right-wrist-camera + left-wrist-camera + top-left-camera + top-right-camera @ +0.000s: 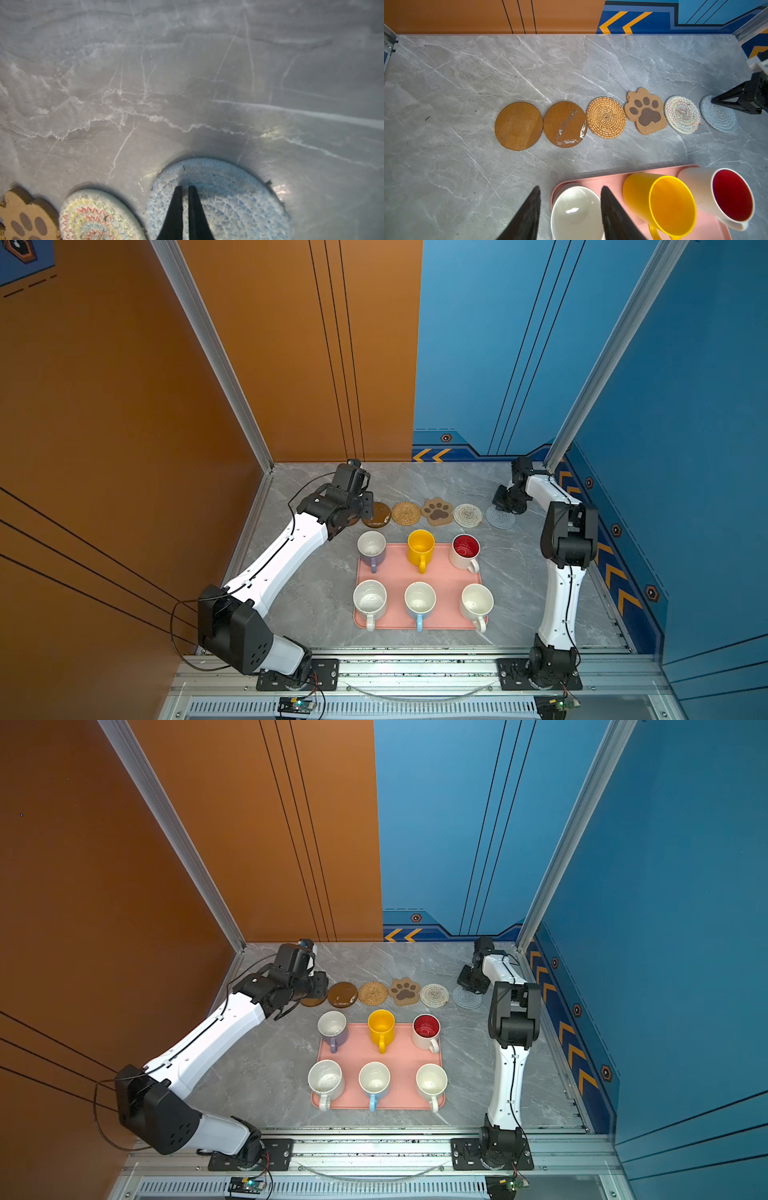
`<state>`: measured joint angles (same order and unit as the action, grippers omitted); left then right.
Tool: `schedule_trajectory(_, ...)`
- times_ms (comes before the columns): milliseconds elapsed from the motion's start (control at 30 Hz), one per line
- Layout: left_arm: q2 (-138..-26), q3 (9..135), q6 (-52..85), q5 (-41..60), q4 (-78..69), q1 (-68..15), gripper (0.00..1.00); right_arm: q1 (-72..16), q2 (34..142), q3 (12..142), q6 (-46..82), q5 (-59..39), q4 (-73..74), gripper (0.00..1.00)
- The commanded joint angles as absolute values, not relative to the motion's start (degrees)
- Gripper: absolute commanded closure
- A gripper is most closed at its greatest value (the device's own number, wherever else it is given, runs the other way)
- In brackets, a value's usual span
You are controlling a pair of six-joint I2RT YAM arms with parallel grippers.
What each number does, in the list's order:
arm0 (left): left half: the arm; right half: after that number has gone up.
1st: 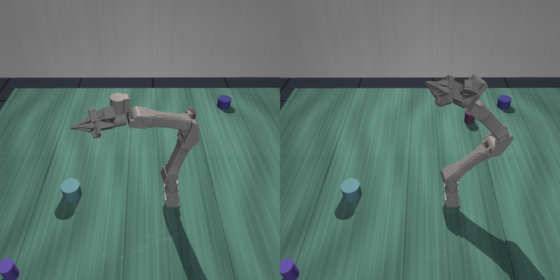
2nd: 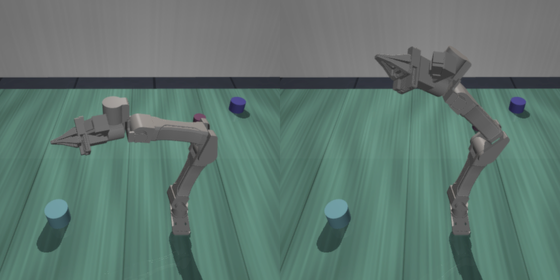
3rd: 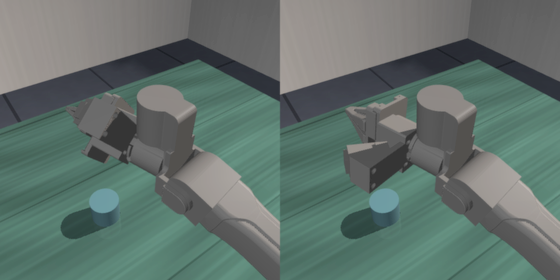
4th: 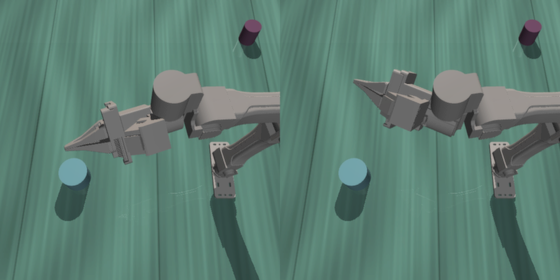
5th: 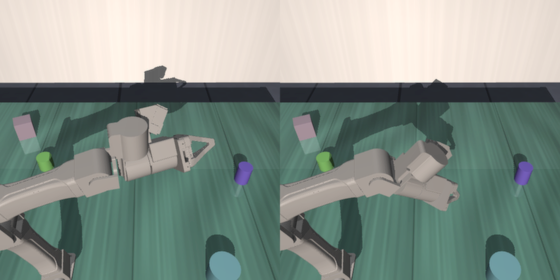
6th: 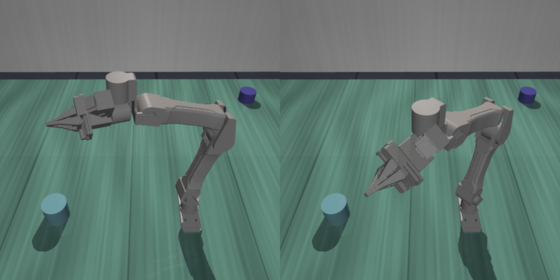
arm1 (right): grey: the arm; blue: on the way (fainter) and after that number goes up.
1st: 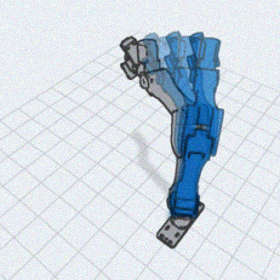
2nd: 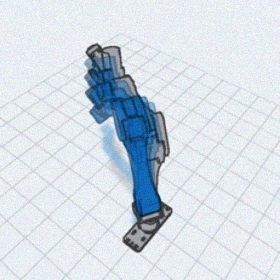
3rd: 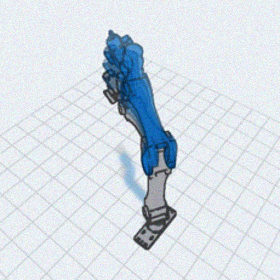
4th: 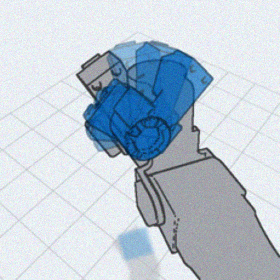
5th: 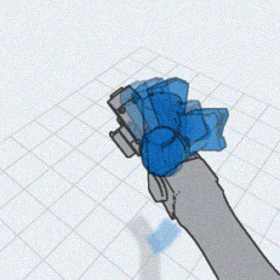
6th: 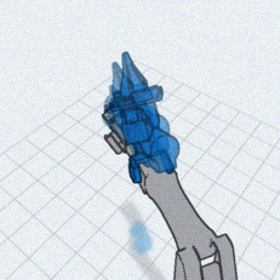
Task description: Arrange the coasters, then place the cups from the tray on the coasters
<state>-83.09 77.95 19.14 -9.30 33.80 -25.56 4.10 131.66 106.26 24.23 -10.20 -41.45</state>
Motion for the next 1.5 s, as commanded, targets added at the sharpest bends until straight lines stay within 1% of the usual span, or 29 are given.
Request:
schedule_trajectory(0,-81.3,77.0,18.7,-10.8,33.3,-25.9,0.52,2.7,131.4,104.2,24.6,-9.8,-44.6,0.93)
schedule_trajectory(433,-80.6,76.6,18.5,-11.1,33.3,-25.9,0.52,1.6,130.1,104.1,25.3,-10.1,-44.6,0.93)
schedule_trajectory(667,-80.0,76.4,18.4,-11.4,33.3,-25.9,0.52,1.4,127.0,104.8,25.7,-7.8,-44.6,0.92)
schedule_trajectory(800,-79.8,76.3,18.4,-11.4,33.3,-25.8,0.52,0.9,124.9,105.9,25.8,-7.9,-44.6,0.91)
schedule_trajectory(900,-79.6,76.2,18.4,-11.6,33.3,-25.9,0.52,-0.1,123.6,106.7,25.8,-7.8,-44.6,0.89)
schedule_trajectory(1033,-79.0,75.8,18.4,-11.9,33.3,-25.8,0.52,-2.5,122.9,107.5,26.2,-8.5,-43.7,0.87)
schedule_trajectory(1233,-77.8,74.8,18.3,-11.9,32.6,-25.8,0.52,-7.5,125.0,108.6,28.4,-12.5,-40.1,0.86)
schedule_trajectory(1467,-76.5,74.4,18.1,-11.5,32.4,-25.6,0.52,-12.1,131.2,112.6,31.0,-17.9,-35.7,0.86)
